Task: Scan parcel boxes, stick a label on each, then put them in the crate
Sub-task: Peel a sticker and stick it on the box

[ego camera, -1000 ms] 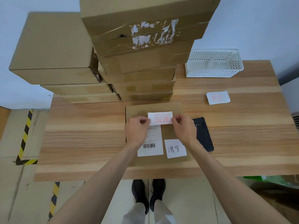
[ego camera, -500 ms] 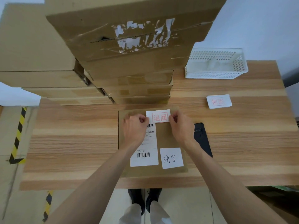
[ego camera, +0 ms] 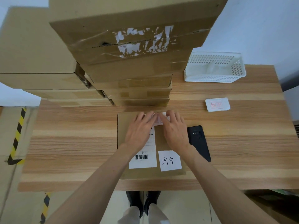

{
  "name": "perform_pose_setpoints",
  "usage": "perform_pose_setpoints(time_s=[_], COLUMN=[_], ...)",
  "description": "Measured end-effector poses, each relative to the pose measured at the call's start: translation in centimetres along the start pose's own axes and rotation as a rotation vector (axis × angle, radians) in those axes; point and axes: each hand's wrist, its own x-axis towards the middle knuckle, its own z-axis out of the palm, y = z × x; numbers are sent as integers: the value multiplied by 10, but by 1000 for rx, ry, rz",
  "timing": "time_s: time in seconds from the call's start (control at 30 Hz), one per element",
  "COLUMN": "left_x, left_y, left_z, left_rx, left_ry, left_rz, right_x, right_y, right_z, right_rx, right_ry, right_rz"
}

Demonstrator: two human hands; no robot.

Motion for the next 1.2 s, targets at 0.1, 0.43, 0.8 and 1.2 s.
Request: perform_pose_setpoints(time_s=[0.1,0.43,0.8,1.2], left_x=[-3,-17,-39,-51], left_y=[2,-15,-5,-15], left_z=[0,-3,9,5], left_rx=[85,152,120,44], left_ry=[-54,-110,-101,-20], left_rz=[47,-33,63,-12], right_x=[-4,-16,-45,-48], right_y=[0,16,10,17], right_z=[2,-5,-10,-20], right_rx=[-10,-30,-48,-18], right_ry=[-10,-39,-123,-72], right_rz=[-18,70,-49,84])
